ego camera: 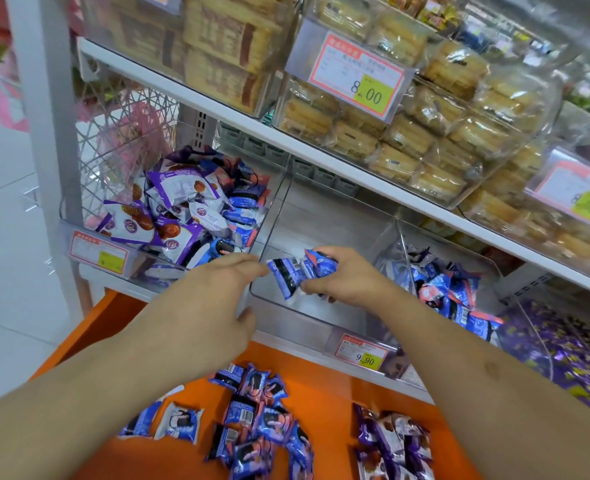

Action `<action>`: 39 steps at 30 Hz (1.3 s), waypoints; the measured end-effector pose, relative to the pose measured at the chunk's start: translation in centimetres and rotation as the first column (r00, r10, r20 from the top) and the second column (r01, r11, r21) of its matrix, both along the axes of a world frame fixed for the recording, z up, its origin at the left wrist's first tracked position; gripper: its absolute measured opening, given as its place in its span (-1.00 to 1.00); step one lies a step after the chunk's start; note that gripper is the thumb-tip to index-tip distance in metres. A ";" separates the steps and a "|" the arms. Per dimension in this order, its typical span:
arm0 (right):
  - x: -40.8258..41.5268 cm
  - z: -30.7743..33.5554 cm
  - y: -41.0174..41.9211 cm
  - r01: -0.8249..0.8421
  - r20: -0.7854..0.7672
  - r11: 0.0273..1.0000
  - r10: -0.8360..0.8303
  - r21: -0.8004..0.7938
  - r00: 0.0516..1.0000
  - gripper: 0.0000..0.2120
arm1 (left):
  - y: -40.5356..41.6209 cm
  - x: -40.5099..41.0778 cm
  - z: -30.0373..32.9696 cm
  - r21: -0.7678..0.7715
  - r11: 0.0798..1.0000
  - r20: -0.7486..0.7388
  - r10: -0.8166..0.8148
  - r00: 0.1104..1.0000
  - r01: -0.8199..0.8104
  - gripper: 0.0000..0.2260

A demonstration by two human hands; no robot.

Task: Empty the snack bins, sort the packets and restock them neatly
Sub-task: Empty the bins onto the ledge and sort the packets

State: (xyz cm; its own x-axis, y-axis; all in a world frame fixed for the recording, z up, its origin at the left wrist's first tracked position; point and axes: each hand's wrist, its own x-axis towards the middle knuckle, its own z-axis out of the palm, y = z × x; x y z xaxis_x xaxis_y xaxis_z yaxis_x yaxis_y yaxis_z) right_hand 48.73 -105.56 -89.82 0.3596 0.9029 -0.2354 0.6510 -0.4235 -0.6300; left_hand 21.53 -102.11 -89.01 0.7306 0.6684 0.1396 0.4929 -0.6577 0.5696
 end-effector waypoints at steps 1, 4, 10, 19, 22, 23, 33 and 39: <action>0.1 0.4 -0.7 0.015 -0.010 1.000 -0.015 0.000 1.000 -0.76 | -0.2 0.0 0.1 0.002 1.000 0.010 0.003 1.000 -0.003 -0.48; -0.2 1.2 -2.5 0.067 -0.018 0.997 -0.067 0.025 0.998 -0.77 | -0.6 0.0 0.2 -0.025 0.999 0.015 0.028 0.999 -0.027 -0.53; -3.5 3.9 -5.7 0.131 -0.255 0.961 -0.068 0.242 0.964 -0.60 | -1.1 0.1 0.8 -0.125 0.991 0.109 0.066 0.992 -0.052 -0.62; -12.4 3.3 -8.2 0.159 -0.582 0.949 0.032 0.274 0.813 -0.73 | -0.1 -2.3 2.7 -0.514 0.849 0.233 -0.003 0.972 0.126 -0.74; -14.7 -0.1 -7.8 0.178 -0.547 0.961 -0.033 0.213 0.836 -0.70 | 1.3 -4.2 1.7 -0.424 0.905 -0.055 -0.079 0.995 0.049 -0.68; -15.6 -1.6 -7.6 0.189 -0.554 0.965 -0.059 0.180 0.831 -0.72 | 1.7 -4.9 1.2 -0.370 0.929 -0.161 -0.083 0.983 0.018 -0.63; -21.1 -18.2 -3.5 0.215 -0.595 0.955 -0.294 -0.203 0.748 -0.82 | 4.8 -8.1 0.2 -0.223 0.975 -0.214 -0.030 0.976 -0.019 -0.59; -16.3 -20.2 -6.7 0.218 -0.444 0.925 -0.344 -0.310 0.827 -0.68 | 3.6 -5.8 0.6 -0.207 0.977 -0.108 -0.067 0.992 0.043 -0.66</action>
State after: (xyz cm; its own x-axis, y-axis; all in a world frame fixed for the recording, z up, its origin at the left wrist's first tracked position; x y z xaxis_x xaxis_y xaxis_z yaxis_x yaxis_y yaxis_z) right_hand 32.42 -112.25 -109.99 0.3728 0.6741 -0.6377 0.1204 -0.7166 -0.6870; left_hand 15.73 -98.55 -88.42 0.7702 0.6326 -0.0819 0.5287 -0.5612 0.6368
